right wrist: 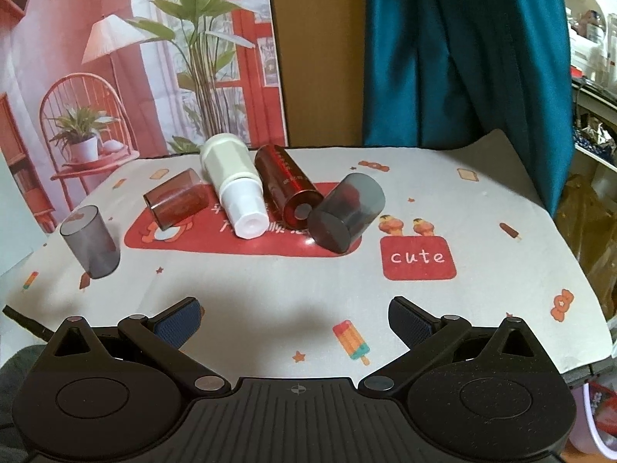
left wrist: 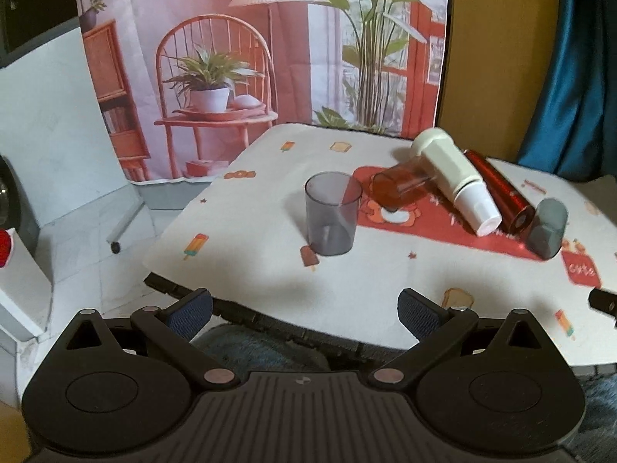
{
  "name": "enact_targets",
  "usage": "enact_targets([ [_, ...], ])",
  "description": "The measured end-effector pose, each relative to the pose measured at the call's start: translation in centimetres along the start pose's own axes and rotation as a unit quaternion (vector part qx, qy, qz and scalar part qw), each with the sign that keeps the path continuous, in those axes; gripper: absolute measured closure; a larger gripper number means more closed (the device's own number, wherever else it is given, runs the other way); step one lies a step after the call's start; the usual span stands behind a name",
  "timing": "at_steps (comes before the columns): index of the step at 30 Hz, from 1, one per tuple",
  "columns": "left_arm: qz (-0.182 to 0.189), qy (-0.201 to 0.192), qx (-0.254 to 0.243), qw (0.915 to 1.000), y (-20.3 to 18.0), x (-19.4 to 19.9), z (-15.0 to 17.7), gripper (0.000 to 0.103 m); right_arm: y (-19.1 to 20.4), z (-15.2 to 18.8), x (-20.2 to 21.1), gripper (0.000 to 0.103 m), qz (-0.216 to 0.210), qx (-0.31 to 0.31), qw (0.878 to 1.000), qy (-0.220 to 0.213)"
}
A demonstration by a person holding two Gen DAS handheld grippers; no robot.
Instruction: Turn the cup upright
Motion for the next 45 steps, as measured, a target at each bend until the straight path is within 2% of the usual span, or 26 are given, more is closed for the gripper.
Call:
enact_targets([
  [5, 0.003, -0.008, -0.005, 0.9999, -0.1, 0.1, 0.7, 0.0, 0.1, 0.1, -0.5, 0.0, -0.004, 0.002, 1.0, 0.004],
  [10, -0.006, -0.004, -0.006, 1.0, 0.0, 0.0, 1.0, 0.0, 0.3, 0.2, -0.6, 0.0, -0.006, 0.008, 1.0, 0.005],
  [45, -0.01, 0.007, 0.0, 0.9999, -0.2, -0.2, 1.3, 0.0, -0.1, 0.3, -0.7, 0.0, -0.008, 0.004, 1.0, 0.007],
])
Point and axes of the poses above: each gripper's, at about its wrist camera, not at the fingertips, and x roughly against the way its jaws point, y to its left, z to its underside, the point moved 2 cm from there along -x, roughly the way its jaws point, and after that the axes turned 15 degrees about x, right-handed, at the moved point
